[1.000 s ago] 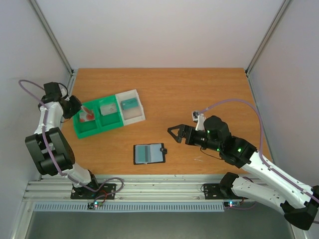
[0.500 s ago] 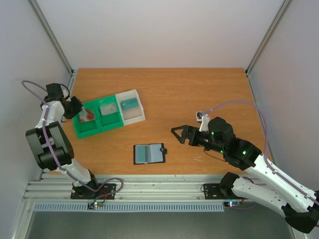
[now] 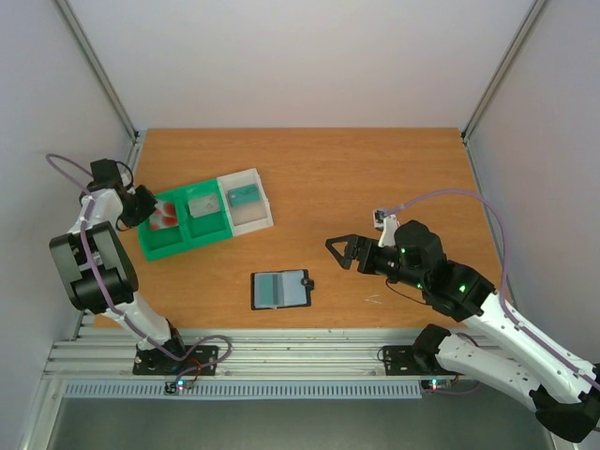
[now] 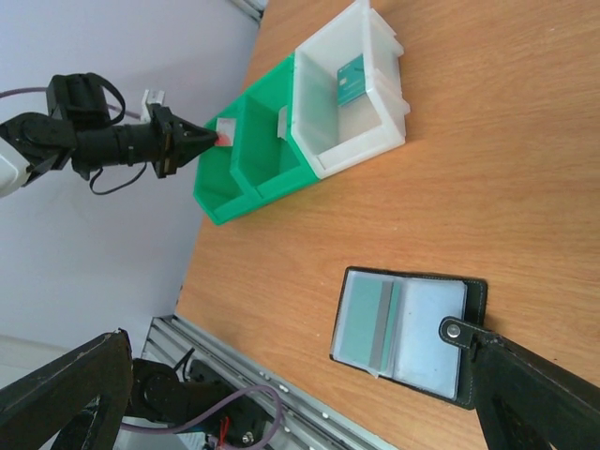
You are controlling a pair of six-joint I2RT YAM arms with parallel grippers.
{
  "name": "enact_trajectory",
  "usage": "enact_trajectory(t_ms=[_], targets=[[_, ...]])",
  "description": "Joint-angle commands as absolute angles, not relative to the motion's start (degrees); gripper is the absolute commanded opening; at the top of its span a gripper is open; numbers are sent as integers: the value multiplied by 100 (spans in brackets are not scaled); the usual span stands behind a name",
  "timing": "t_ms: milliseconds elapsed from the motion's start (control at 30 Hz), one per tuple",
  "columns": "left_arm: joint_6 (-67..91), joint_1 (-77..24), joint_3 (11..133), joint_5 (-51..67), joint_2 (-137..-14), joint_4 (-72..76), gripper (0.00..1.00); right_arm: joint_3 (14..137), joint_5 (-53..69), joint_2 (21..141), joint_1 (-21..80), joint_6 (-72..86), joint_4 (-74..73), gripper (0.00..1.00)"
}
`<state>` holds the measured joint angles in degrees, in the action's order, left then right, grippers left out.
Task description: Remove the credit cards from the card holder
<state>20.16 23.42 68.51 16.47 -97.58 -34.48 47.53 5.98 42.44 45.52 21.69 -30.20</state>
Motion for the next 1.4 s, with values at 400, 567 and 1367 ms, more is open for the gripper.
enact_trajectory(t_ms=[400, 567, 1367], targets=[[2218, 2364, 7525, 1304, -9662, -4133, 38, 5001, 519, 4125, 4484, 1920, -3320, 98], [2443, 2364, 7634, 1614, -9525, -4460, 56, 5042, 537, 4151, 4484, 1975, -3493, 98], [1761, 1381, 6278, 3009, -8556, -5327, 98, 4666, 1906, 6212, 4556, 2364, -2428, 85]])
